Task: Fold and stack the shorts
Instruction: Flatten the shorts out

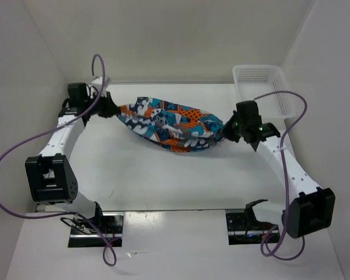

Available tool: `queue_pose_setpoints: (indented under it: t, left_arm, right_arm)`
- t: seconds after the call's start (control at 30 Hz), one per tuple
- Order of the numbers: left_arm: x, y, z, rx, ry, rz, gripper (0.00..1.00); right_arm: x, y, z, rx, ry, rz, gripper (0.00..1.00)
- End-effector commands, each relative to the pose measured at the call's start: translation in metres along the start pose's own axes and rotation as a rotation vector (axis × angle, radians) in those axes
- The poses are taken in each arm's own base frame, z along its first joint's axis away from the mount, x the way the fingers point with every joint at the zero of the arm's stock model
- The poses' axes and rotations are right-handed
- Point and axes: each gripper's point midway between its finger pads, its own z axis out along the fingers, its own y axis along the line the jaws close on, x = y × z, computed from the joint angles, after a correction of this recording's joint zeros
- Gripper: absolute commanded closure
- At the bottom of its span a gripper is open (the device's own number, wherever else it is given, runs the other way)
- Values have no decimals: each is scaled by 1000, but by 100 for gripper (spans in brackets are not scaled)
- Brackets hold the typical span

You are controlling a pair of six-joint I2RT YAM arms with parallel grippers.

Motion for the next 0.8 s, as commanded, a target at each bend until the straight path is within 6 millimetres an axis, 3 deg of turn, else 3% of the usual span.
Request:
queue_pose_setpoints:
  t: [0.0,0.03,0.13,0.17,0.2,0.23,0.27,0.3,0.33,0.4,0.43,0.47,0.5,0.53,0.57,0.6,0.63,0.67,0.7,0.73,0.77]
  left_arm:
    - [-80,-4,-31,42,-169,95,100]
    - [-116,-2,-39,43,-230,139,100]
    - [-173,7,-60,40,-332,209,100]
    - [-188,15,-60,36,-353,224,100]
    - [-236,8,-92,13,-449,307,100]
    - [-254,6,-105,7,-489,344,100]
    - [-273,4,-121,-16,-546,394,100]
    - [-286,9,-139,-49,-586,425,100]
    - [-293,11,-147,-65,-610,445,100]
    - [-302,8,-165,-77,-643,481,100]
    - [-306,2,-183,-100,-665,500,100]
    - [-305,1,-190,-110,-670,503,100]
    - [-303,1,-196,-121,-672,501,100]
    - [-300,-10,-204,-114,-678,513,100]
    - [-290,-5,-196,-111,-662,495,100]
    - [-283,-7,-193,-96,-653,492,100]
    - [-279,-18,-201,-88,-662,509,100]
    - [-270,-19,-199,-86,-655,500,100]
    - [-246,-11,-183,-69,-610,452,100]
    - [-239,-20,-189,-69,-613,455,100]
    - [-227,-22,-185,-54,-591,434,100]
  right_arm:
    - [-63,50,-14,-98,-123,-78,100]
    - [-90,72,-16,-134,-154,-105,100]
    - [-133,111,-25,-214,-172,-137,100]
    - [-171,148,-39,-280,-234,-153,100]
    - [-182,159,-46,-279,-237,-167,100]
    - [-197,175,-58,-314,-256,-171,100]
    - [-232,214,-86,-398,-355,-197,100]
    - [-241,229,-100,-441,-379,-208,100]
    - [-248,257,-190,-599,-517,-248,99]
    - [-240,265,-170,-663,-400,-215,100]
    - [-236,262,-140,-641,-332,-200,100]
    - [-236,257,-138,-584,-366,-192,100]
    - [-215,264,-135,-542,-366,-245,100]
    - [-212,263,-131,-494,-387,-257,100]
    - [-199,241,-115,-365,-349,-251,100]
    - [-188,230,-73,-270,-280,-254,100]
    - [-181,241,-94,-314,-322,-321,100]
    - [-166,244,-92,-308,-280,-330,100]
    - [-173,237,-110,-242,-363,-281,100]
    - [-161,237,-103,-193,-362,-300,100]
    - [-163,230,-107,-154,-388,-297,100]
